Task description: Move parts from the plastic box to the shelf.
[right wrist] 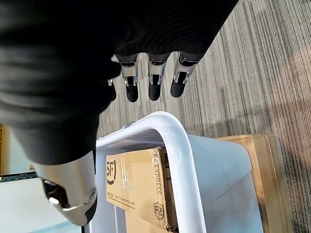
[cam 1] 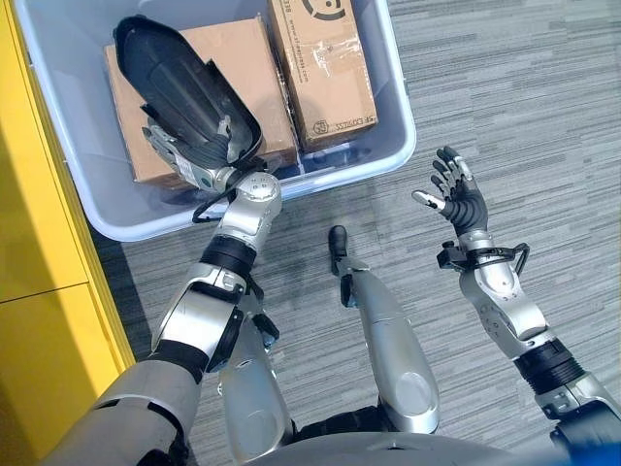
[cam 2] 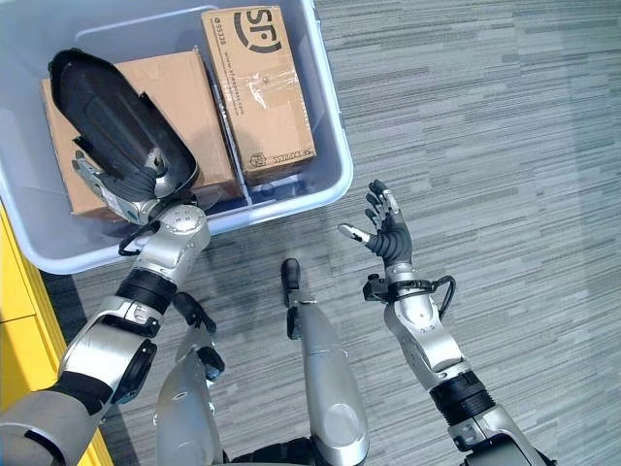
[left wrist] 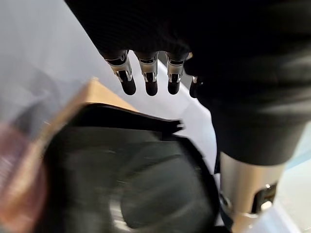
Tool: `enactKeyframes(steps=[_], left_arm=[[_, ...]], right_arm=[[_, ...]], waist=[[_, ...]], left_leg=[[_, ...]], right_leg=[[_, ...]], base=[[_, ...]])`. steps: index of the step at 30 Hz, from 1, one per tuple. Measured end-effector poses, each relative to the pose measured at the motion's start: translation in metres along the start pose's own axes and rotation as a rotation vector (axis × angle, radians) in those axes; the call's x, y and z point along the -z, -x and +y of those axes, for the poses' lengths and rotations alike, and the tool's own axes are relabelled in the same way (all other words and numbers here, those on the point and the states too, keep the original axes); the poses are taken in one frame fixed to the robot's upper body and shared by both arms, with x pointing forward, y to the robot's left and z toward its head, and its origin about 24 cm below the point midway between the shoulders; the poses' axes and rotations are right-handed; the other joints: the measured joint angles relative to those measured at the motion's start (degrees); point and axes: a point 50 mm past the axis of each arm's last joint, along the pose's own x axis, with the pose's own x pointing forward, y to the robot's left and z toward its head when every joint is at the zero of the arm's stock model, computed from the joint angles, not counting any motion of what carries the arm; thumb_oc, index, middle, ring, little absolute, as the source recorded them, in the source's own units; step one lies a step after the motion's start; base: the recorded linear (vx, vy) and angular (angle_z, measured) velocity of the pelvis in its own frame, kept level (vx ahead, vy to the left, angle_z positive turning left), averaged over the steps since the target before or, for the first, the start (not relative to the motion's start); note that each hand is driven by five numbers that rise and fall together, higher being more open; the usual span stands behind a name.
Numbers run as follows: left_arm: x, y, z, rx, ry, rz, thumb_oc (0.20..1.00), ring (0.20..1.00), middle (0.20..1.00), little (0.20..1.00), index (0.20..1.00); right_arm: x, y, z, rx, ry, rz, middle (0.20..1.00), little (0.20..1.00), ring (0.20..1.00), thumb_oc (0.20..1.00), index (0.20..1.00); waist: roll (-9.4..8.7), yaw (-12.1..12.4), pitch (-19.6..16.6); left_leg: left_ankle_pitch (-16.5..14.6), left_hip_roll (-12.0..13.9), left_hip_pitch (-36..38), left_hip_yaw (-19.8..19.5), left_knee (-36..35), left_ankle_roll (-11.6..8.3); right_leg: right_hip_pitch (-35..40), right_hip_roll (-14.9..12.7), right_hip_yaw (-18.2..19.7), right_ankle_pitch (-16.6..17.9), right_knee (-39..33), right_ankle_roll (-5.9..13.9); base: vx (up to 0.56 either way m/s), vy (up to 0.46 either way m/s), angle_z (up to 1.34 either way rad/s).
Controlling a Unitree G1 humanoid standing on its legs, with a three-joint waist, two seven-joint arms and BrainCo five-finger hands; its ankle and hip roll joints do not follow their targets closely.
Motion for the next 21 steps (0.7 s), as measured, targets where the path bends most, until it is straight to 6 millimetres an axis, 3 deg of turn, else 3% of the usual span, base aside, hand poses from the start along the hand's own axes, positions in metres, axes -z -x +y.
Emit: enactKeyframes(steps=[5,10,15,19,21], left_arm=[[0.020,-0.001,0.003,-0.014,-0.048,0.130,1.000,1.000,1.000,1.000,1.000],[0.020,-0.005,0.002,-0.008,-0.067,0.149,1.000,1.000,1.000,1.000,1.000],[0.019,-0.023,0.008,-0.074,-0.062,0.227,1.000,1.000,1.000,1.000,1.000],[0.007,-0.029,0.008,-0.078,-0.109,0.124,1.000,1.000,1.000,1.000,1.000],[-0.010,-0.051,0.019,-0.134,-0.205,-0.045,1.000,1.000,1.000,1.000,1.000]], right_arm=[[-0.004,-0.005,0.003,-0.011,-0.005,-0.010,1.000,1.000,1.000,1.000,1.000],[-0.011,-0.014,0.008,-0.027,0.002,-0.023,1.000,1.000,1.000,1.000,1.000],[-0.010,-0.016,0.008,-0.024,0.005,-0.003,1.000,1.000,1.000,1.000,1.000],[-0.018,-0.021,0.002,-0.021,0.045,-0.019,1.000,1.000,1.000,1.000,1.000],[-0.010,-0.015,-0.001,-0.003,0.048,0.018,1.000,1.000,1.000,1.000,1.000]], waist=[[0.02,0.1,0.0],[0.06,0.0,0.0],[0.09,-0.5,0.0],[0.16,-1.0,-0.1],[0.29,-1.2,-0.1]], left_leg=[[0.0,-0.4,-0.9,-0.1,0.4,0.02],[0.0,-0.5,-0.9,0.1,0.4,0.02],[0.0,-0.5,-0.9,0.7,0.4,0.01],[0.1,-0.6,-2.4,1.1,1.3,-0.04],[0.2,-0.6,-2.5,1.1,1.6,-0.21]], right_leg=[[-1.7,-0.5,0.1,-0.7,1.9,-0.35],[-2.3,-0.6,0.4,-1.1,2.6,-0.48],[-3.1,-0.6,0.9,-1.4,3.7,-0.84],[-5.3,-0.8,1.6,-1.7,5.2,-1.08],[-6.1,-0.8,1.8,-2.4,6.2,-1.11]], base=[[0.01,-0.002,0.03],[0.01,-0.001,-0.01],[0.02,0.001,-0.04],[0.01,0.008,-0.02],[0.01,0.028,0.00]])
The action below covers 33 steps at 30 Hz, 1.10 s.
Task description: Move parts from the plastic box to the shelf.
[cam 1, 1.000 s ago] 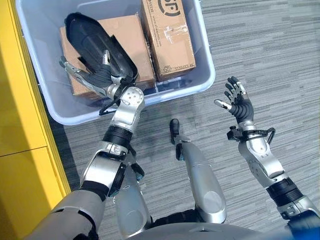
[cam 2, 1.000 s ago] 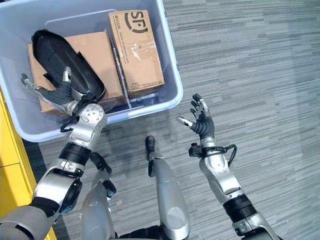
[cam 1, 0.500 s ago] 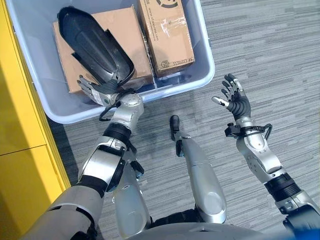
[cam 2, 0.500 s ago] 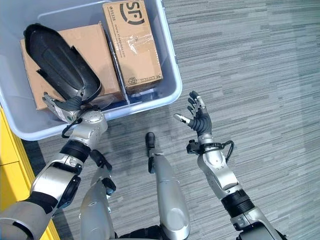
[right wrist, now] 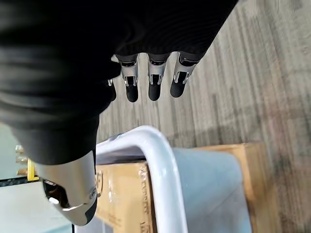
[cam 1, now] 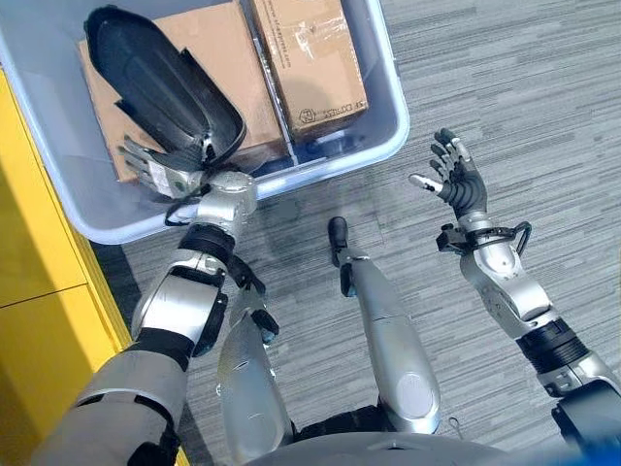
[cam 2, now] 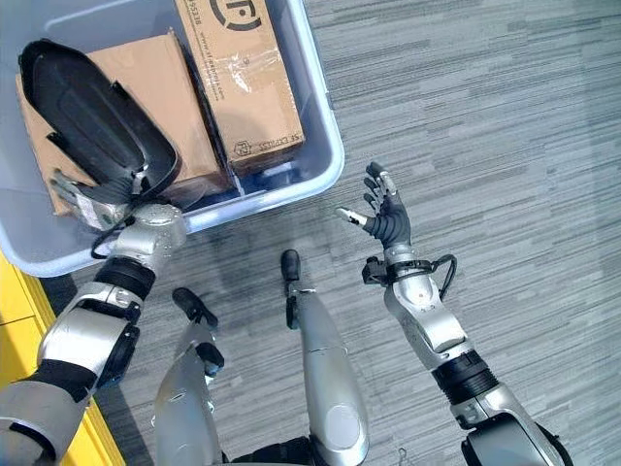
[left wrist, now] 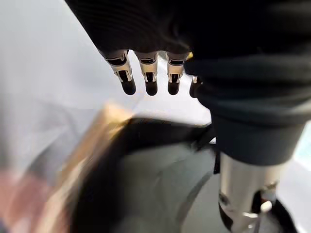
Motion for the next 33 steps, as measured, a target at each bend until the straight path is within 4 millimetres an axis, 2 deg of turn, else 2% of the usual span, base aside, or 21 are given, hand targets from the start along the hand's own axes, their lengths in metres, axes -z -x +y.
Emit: enactKeyframes(steps=[5,13,19,23,25,27,31,33], left_arm=[[-0.012,-0.007,-0.002,0.061,-0.052,-0.067,1.000,1.000,1.000,1.000,1.000],[-0.010,0.004,-0.015,0.237,-0.108,-0.074,1.000,1.000,1.000,1.000,1.000],[-0.009,0.010,-0.021,0.278,-0.107,-0.031,1.000,1.000,1.000,1.000,1.000],[-0.004,0.019,-0.025,0.290,-0.058,0.061,1.000,1.000,1.000,1.000,1.000],[-0.004,0.020,-0.022,0.214,-0.010,0.083,1.000,1.000,1.000,1.000,1.000],[-0.009,0.020,-0.014,0.055,0.086,0.093,1.000,1.000,1.000,1.000,1.000],[-0.029,0.018,0.005,-0.196,0.222,-0.081,1.000,1.000,1.000,1.000,1.000],[-0.034,0.021,0.009,-0.225,0.257,-0.159,1.000,1.000,1.000,1.000,1.000]], right_arm=[[0.008,0.004,-0.003,0.006,0.007,0.031,1.000,1.000,1.000,1.000,1.000],[0.006,0.002,-0.003,-0.005,0.009,0.025,1.000,1.000,1.000,1.000,1.000],[0.005,0.001,-0.002,-0.008,0.009,0.020,1.000,1.000,1.000,1.000,1.000],[0.005,0.001,-0.003,-0.010,0.015,0.020,1.000,1.000,1.000,1.000,1.000],[0.005,0.002,-0.004,-0.008,0.015,0.022,1.000,1.000,1.000,1.000,1.000],[0.007,0.003,-0.003,-0.001,0.015,0.026,1.000,1.000,1.000,1.000,1.000],[0.007,0.005,-0.004,0.016,0.008,0.013,1.000,1.000,1.000,1.000,1.000],[0.011,0.009,-0.003,0.019,0.004,0.018,1.000,1.000,1.000,1.000,1.000]], waist=[[1.79,0.0,0.0],[1.80,0.0,0.0],[1.80,-0.1,0.0],[1.80,-0.1,0.0],[1.79,-0.2,0.0],[1.77,-0.1,-0.1],[1.76,0.7,-0.1],[1.76,1.2,-0.1]], left_leg=[[0.1,-0.3,0.0,0.2,0.1,-0.02],[0.1,-0.8,-0.2,1.2,0.1,-0.01],[0.1,-0.9,-0.5,1.4,0.1,-0.01],[0.1,-0.8,-0.7,1.3,0.1,-0.02],[0.1,-0.8,-1.0,1.2,0.1,-0.02],[0.1,-0.5,-1.6,0.7,0.4,-0.02],[0.1,-0.2,-2.3,-0.4,0.7,-0.02],[0.1,-0.1,-2.3,-0.6,0.7,-0.03]], right_leg=[[-0.2,-0.3,0.4,-0.1,0.1,0.00],[-2.0,-0.6,1.4,-0.4,1.6,-0.04],[-2.6,-0.6,1.6,-0.6,2.1,-0.14],[-2.8,-0.5,1.5,-0.7,2.3,-0.26],[-3.0,-0.6,1.4,-0.7,2.2,-0.25],[-3.1,-0.5,0.9,-0.9,2.3,-0.43],[-3.1,-0.3,0.1,-0.9,2.8,-0.62],[-2.9,-0.5,-0.1,-1.0,2.5,-0.64]], base=[[0.01,0.033,0.00],[0.00,0.009,-0.03],[0.00,0.000,0.00],[0.00,0.000,0.00],[-0.01,-0.062,0.02],[-0.01,-0.055,0.07],[-0.01,-0.063,0.09],[-0.01,-0.020,0.04]])
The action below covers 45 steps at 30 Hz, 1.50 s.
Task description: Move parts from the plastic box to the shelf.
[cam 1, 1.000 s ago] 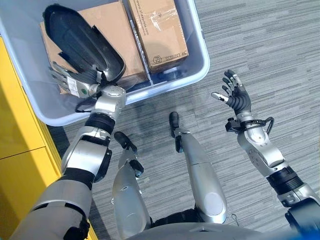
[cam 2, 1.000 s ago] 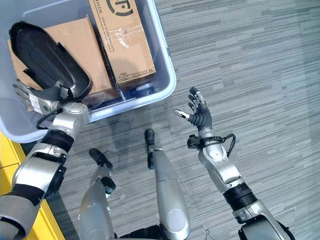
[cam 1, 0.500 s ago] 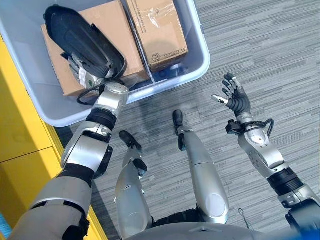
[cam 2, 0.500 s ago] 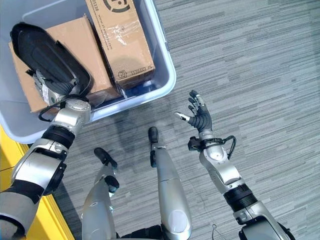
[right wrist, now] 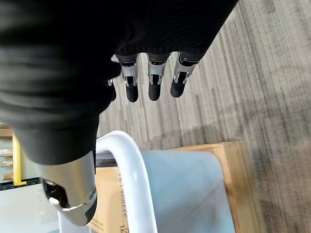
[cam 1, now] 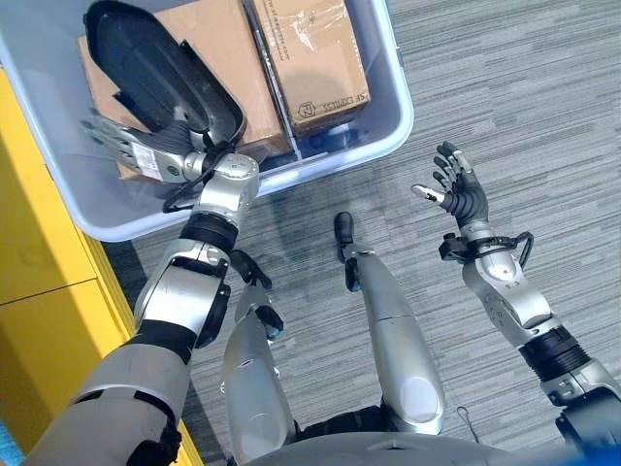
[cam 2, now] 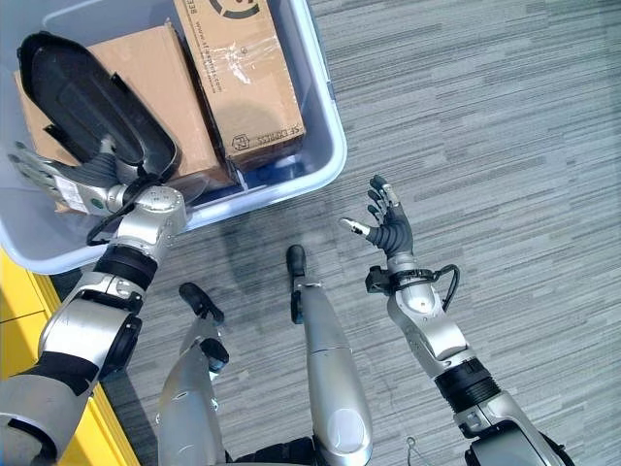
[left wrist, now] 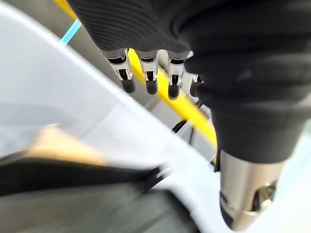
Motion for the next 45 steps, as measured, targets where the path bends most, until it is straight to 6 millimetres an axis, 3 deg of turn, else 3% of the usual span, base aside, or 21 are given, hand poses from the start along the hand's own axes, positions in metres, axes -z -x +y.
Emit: enactKeyframes(steps=[6,11,15,23,29,32,35,45], left_arm=[[-0.008,-0.014,0.004,-0.055,0.000,-0.127,1.000,1.000,1.000,1.000,1.000],[-0.036,-0.039,0.006,-0.124,0.046,-0.288,1.000,1.000,1.000,1.000,1.000],[-0.044,-0.039,0.003,-0.099,0.053,-0.320,1.000,1.000,1.000,1.000,1.000],[-0.016,-0.027,-0.011,0.106,-0.077,-0.122,1.000,1.000,1.000,1.000,1.000],[-0.006,-0.023,-0.013,0.138,-0.073,0.004,1.000,1.000,1.000,1.000,1.000],[0.028,-0.012,-0.003,0.084,-0.090,0.233,1.000,1.000,1.000,1.000,1.000],[0.020,-0.010,-0.005,0.062,-0.045,0.236,1.000,1.000,1.000,1.000,1.000],[0.004,-0.014,-0.011,0.100,-0.055,0.138,1.000,1.000,1.000,1.000,1.000]], right_arm=[[0.003,0.003,0.003,-0.011,0.005,-0.006,1.000,1.000,1.000,1.000,1.000],[0.006,0.009,0.002,-0.011,0.021,-0.012,1.000,1.000,1.000,1.000,1.000],[0.011,0.013,0.000,-0.009,0.022,0.005,1.000,1.000,1.000,1.000,1.000],[0.003,0.005,0.005,-0.027,0.023,-0.031,1.000,1.000,1.000,1.000,1.000],[0.003,0.004,0.007,-0.023,0.024,-0.027,1.000,1.000,1.000,1.000,1.000],[0.004,0.003,0.009,-0.014,0.014,-0.023,1.000,1.000,1.000,1.000,1.000],[-0.004,-0.005,0.013,-0.011,0.021,-0.043,1.000,1.000,1.000,1.000,1.000],[0.001,-0.003,0.010,0.029,0.011,-0.005,1.000,1.000,1.000,1.000,1.000]], waist=[[-0.05,0.3,0.0],[-0.09,0.1,0.0],[-0.09,0.2,0.0],[-0.85,-0.1,0.0],[-1.94,-0.4,0.1],[-1.97,0.0,0.1],[-2.72,0.5,-0.1],[-2.98,0.1,-0.2]], left_leg=[[0.0,-0.1,0.0,-0.5,0.1,-0.03],[0.0,-0.1,0.1,-1.1,0.1,-0.05],[0.0,0.0,0.2,-1.3,0.2,-0.04],[0.0,0.4,-0.9,-1.6,0.4,-0.01],[-0.1,0.9,-2.9,-2.6,1.1,-0.07],[-0.1,0.9,-3.1,-2.8,1.1,-0.06],[-0.1,1.2,-4.0,-4.0,1.7,-0.08],[-0.7,1.9,-7.5,-5.7,3.2,-0.33]], right_leg=[[0.5,-0.3,-0.2,0.0,-0.2,-0.04],[1.0,-0.3,-0.4,0.2,-0.2,-0.29],[1.5,-0.4,-0.9,0.2,-0.6,-0.24],[0.9,-0.1,-1.6,-0.1,-0.8,-0.03],[-0.2,0.2,-2.1,0.2,-0.8,-0.43],[-0.2,0.0,-2.4,0.2,-0.8,-0.42],[0.0,0.1,-3.2,0.0,-1.2,-0.14],[-1.3,0.1,-5.0,0.3,-1.6,-0.41]], base=[[-0.01,0.008,0.04],[0.00,0.013,0.03],[0.00,0.010,0.02],[0.00,0.000,0.00],[0.00,-0.007,0.03],[0.00,-0.030,0.02],[0.01,-0.020,0.10],[0.01,-0.022,0.04]])
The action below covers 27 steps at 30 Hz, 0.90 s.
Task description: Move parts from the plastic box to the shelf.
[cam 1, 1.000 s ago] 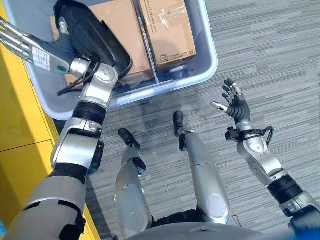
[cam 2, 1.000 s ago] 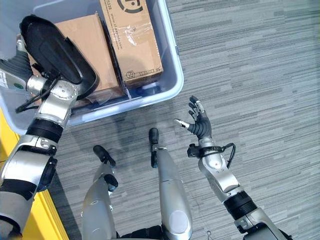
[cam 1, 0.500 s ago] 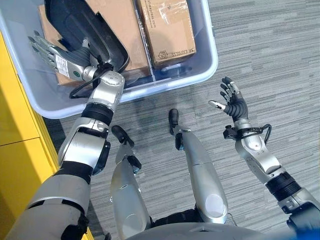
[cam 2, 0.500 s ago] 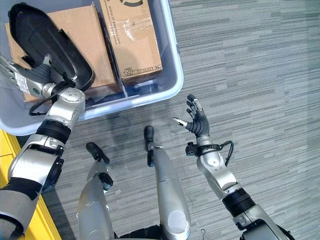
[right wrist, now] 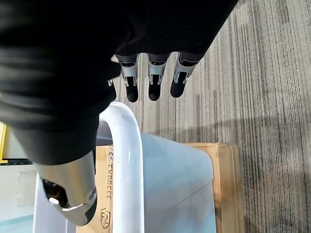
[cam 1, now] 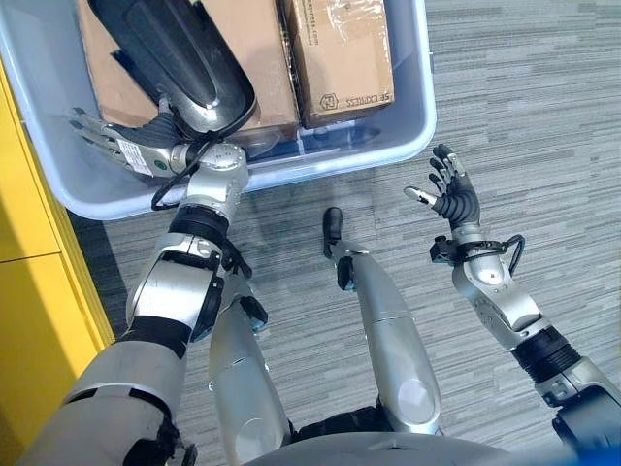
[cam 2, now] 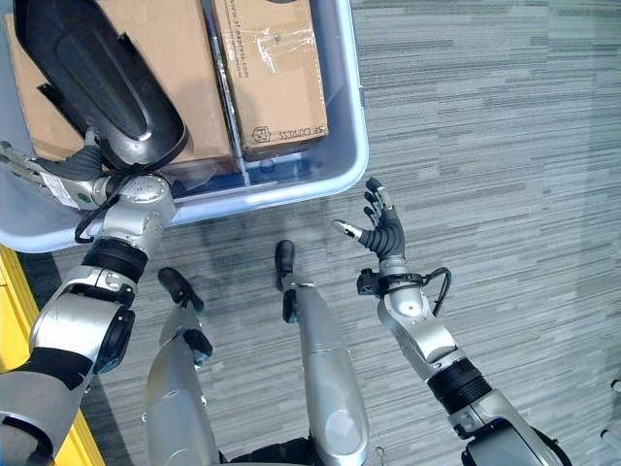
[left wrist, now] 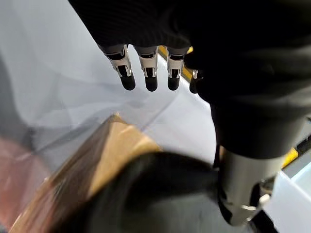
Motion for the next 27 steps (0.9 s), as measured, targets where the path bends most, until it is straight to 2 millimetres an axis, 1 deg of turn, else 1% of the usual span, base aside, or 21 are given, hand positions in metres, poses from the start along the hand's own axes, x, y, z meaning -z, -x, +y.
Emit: enactKeyframes(steps=[3,8,11,12,13,16,18,22,27], left_arm=[[-0.005,0.003,-0.003,0.030,-0.032,-0.082,1.000,1.000,1.000,1.000,1.000],[-0.010,0.003,-0.005,0.071,-0.043,-0.160,1.000,1.000,1.000,1.000,1.000],[-0.013,0.005,-0.008,0.114,-0.049,-0.178,1.000,1.000,1.000,1.000,1.000],[-0.017,0.006,-0.010,0.118,-0.043,-0.186,1.000,1.000,1.000,1.000,1.000],[-0.017,0.007,-0.010,0.121,-0.039,-0.180,1.000,1.000,1.000,1.000,1.000],[-0.008,0.007,-0.010,0.115,0.001,-0.006,1.000,1.000,1.000,1.000,1.000],[-0.006,0.007,-0.010,0.117,-0.001,0.006,1.000,1.000,1.000,1.000,1.000],[-0.008,0.004,-0.010,0.114,0.008,0.027,1.000,1.000,1.000,1.000,1.000],[-0.008,0.004,-0.011,0.112,0.035,0.063,1.000,1.000,1.000,1.000,1.000]], right_arm=[[0.000,0.000,0.000,0.001,0.000,0.000,1.000,1.000,1.000,1.000,1.000],[0.002,0.001,0.000,0.003,-0.007,0.010,1.000,1.000,1.000,1.000,1.000],[0.001,0.001,0.000,0.003,-0.007,0.008,1.000,1.000,1.000,1.000,1.000],[0.001,0.000,0.000,0.003,-0.007,0.008,1.000,1.000,1.000,1.000,1.000],[0.001,0.000,0.000,0.003,-0.007,0.008,1.000,1.000,1.000,1.000,1.000],[0.001,0.000,0.000,0.003,-0.006,0.010,1.000,1.000,1.000,1.000,1.000],[0.002,0.000,0.000,0.004,-0.004,0.015,1.000,1.000,1.000,1.000,1.000],[0.003,0.000,0.001,0.005,0.001,0.027,1.000,1.000,1.000,1.000,1.000],[0.004,0.000,0.000,0.009,-0.001,0.042,1.000,1.000,1.000,1.000,1.000]], waist=[[-0.02,0.0,0.0],[-0.08,-0.1,-0.1],[-0.08,-0.1,-0.1],[-0.08,-0.1,-0.1],[-0.09,-0.1,-0.1],[-0.13,0.0,-0.1],[-0.35,0.0,-0.2],[-1.65,-0.1,-1.1],[-2.01,0.0,-1.3]], left_leg=[[-0.1,0.1,-0.3,-0.2,0.4,0.01],[-0.5,0.1,-0.8,-0.1,1.1,0.37],[-0.5,0.1,-1.0,-0.1,1.2,0.37],[-0.5,0.2,-1.5,-0.3,1.6,0.34],[-0.7,0.2,-1.7,-0.3,1.8,0.19],[-0.9,0.2,-2.0,-0.3,1.9,0.23],[-0.9,0.2,-2.0,-0.4,2.0,0.23],[-0.9,0.2,-2.5,-0.3,2.2,0.23],[-0.9,0.3,-2.7,-0.4,2.3,0.22]], right_leg=[[0.0,0.0,-0.1,0.0,0.0,0.00],[-0.6,-0.1,0.3,-0.2,0.0,0.37],[-0.8,0.0,0.2,-0.2,0.2,0.34],[-1.0,0.0,0.1,0.0,0.2,0.04],[-1.1,0.0,0.1,0.0,0.3,-0.02],[-1.1,-0.2,0.0,0.1,0.2,-0.02],[-1.1,-0.2,0.0,0.1,0.2,-0.04],[-1.6,-0.1,0.1,0.3,0.1,-0.23],[-1.7,-0.1,0.0,0.3,0.0,-0.21]], base=[[0.01,-0.001,0.01],[0.00,0.003,-0.01],[0.00,0.000,0.00],[0.00,0.000,0.00],[0.00,0.000,0.00],[-0.01,-0.010,0.01],[0.00,0.000,0.00],[0.00,-0.001,-0.01],[0.00,0.000,0.00]])
